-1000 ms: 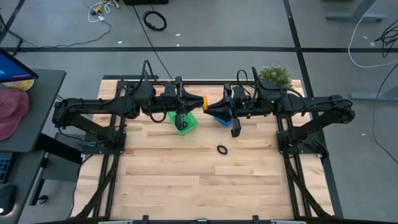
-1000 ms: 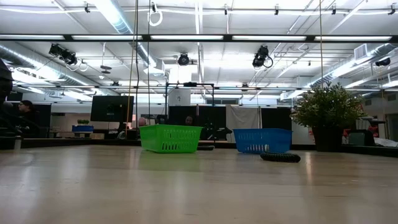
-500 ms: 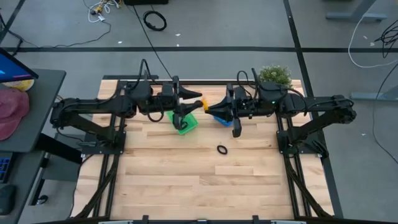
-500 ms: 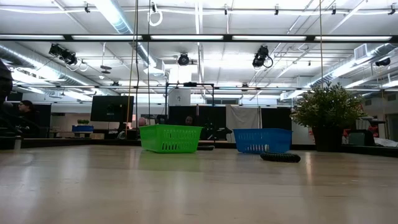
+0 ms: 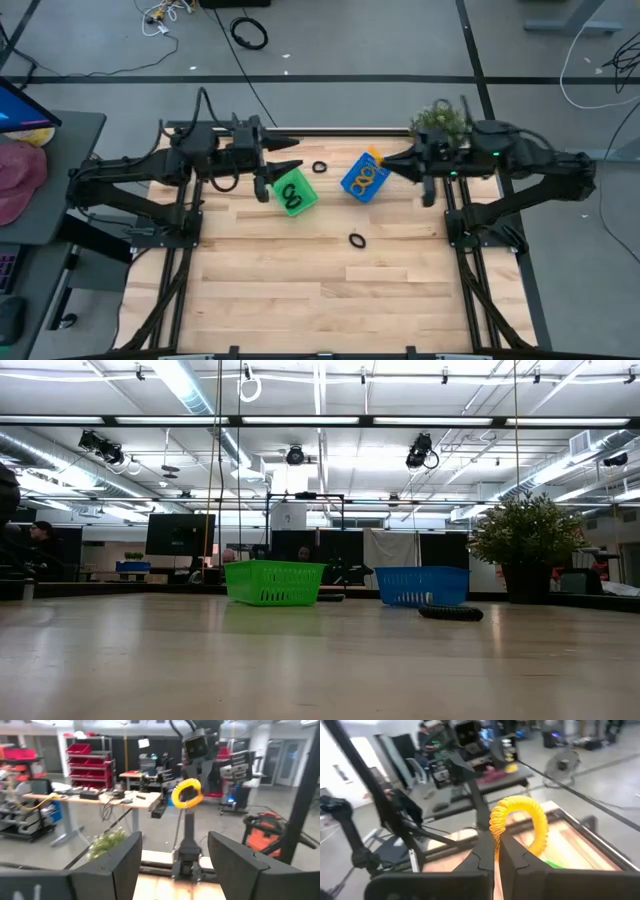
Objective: Sort spring keychains
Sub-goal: Put the yellow spring keychain into the blue bin
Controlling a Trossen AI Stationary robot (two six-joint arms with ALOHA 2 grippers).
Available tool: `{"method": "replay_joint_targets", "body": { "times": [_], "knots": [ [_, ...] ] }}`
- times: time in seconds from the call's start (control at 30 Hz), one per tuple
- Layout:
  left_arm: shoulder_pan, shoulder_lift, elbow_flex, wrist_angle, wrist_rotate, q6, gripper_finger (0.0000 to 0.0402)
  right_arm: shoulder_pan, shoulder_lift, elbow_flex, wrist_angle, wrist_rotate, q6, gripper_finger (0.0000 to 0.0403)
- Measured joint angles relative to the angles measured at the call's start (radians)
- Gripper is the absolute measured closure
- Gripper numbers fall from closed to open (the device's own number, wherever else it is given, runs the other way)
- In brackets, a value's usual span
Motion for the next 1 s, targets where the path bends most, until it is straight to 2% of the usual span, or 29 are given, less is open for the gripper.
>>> {"method": "replay_joint_targets", "body": {
  "times": [0.17,0.3,0.37,0.7,0.77,0.87,1.0],
  "knots": [
    [0.000,-0.015,0.000,-0.050,-0.038,-0.002,0.0176,0.042,-0.090,0.000,-0.130,0.142,0.037,0.0401],
    [0.000,-0.011,0.001,-0.051,-0.078,-0.003,0.0177,0.035,-0.084,0.000,-0.189,0.293,0.071,0.0401],
    [0.001,-0.011,0.001,-0.050,-0.112,-0.002,0.0177,0.005,-0.054,0.001,-0.188,0.319,0.074,0.0401],
    [0.001,-0.012,0.001,-0.057,-0.182,0.008,0.0177,-0.228,0.099,0.021,-0.318,0.280,0.228,0.0402],
    [0.001,-0.012,0.001,-0.058,-0.183,0.007,0.0177,-0.271,0.153,0.088,-0.351,0.279,0.240,0.0402],
    [0.001,-0.012,0.001,-0.058,-0.183,0.009,0.0177,-0.334,0.277,0.241,-0.518,0.255,0.237,0.0402],
    [0.001,-0.012,0.001,-0.058,-0.183,0.012,0.0177,-0.409,0.443,0.419,-0.736,0.091,0.162,0.0403]
  ]
}}
